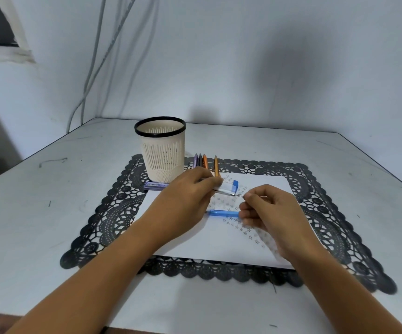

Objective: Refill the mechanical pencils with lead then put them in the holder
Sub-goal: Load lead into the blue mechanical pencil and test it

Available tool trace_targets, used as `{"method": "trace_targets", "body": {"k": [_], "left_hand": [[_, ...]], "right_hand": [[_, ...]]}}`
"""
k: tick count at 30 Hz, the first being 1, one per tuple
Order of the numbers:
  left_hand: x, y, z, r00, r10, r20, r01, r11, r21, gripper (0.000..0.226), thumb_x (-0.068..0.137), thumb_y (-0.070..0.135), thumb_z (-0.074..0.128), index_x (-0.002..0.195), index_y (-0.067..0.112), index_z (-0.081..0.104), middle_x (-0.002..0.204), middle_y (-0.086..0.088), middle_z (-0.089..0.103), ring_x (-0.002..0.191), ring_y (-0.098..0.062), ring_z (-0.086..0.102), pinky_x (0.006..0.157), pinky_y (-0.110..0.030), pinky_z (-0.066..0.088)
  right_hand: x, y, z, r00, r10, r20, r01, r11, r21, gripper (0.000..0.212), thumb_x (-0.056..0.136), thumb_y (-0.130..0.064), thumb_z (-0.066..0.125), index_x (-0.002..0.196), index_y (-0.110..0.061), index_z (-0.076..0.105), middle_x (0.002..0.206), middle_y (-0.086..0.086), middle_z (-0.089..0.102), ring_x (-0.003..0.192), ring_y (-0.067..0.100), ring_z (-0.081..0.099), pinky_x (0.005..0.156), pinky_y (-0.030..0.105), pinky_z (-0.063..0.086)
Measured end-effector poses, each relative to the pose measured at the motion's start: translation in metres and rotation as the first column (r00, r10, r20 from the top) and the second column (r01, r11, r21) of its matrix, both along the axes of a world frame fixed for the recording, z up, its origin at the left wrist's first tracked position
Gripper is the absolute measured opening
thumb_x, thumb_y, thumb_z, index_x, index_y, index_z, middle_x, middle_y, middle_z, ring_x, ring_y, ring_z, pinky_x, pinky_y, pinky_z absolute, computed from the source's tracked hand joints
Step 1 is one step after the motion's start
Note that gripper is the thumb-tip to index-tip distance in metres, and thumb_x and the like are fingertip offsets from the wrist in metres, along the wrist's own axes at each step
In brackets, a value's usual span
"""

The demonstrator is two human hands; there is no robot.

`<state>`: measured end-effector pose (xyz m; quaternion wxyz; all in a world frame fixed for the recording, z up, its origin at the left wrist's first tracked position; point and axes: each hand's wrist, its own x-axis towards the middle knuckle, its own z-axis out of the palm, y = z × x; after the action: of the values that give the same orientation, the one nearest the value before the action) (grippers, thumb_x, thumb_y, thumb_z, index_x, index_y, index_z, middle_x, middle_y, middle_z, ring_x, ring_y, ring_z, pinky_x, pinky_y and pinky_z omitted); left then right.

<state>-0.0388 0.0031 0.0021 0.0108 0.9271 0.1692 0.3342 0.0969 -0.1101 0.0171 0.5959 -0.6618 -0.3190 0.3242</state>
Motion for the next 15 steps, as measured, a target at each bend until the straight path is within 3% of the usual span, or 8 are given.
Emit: {"method": "trace_targets", "body": {"k": [7, 15], "left_hand": [[0.0005, -0.0029, 0.0018, 1.0, -0.005, -0.023, 0.004, 0.999, -0.045, 0.029, 0.086, 0.015, 0.05, 0.11, 0.006, 0.063, 0.1, -0.01, 0.062, 0.085, -0.024, 0.061, 0.069, -0.032, 0.053], [0.0009, -0.0045, 0.0007, 0.999, -0.01, -0.052, 0.006, 0.997, -0.083, 0.031, 0.089, 0.022, 0.046, 0.112, 0.008, 0.062, 0.101, -0.008, 0.062, 0.085, -0.023, 0.061, 0.069, -0.032, 0.053]], "right_hand": [[0.0, -0.0016, 0.002, 0.99, -0.028, 0.138, 0.029, 1.0, -0.006, 0.014, 0.089, -0.008, 0.051, 0.081, -0.005, 0.062, 0.071, 0.011, 0.064, 0.061, 0.017, 0.06, 0.067, 0.036, 0.056], [0.0044, -0.0003, 0.0022, 0.985, -0.062, 0.158, 0.064, 0.998, -0.013, 0.014, 0.087, -0.007, 0.051, 0.079, -0.001, 0.061, 0.066, 0.009, 0.061, 0.058, 0.017, 0.057, 0.065, 0.037, 0.056]]}}
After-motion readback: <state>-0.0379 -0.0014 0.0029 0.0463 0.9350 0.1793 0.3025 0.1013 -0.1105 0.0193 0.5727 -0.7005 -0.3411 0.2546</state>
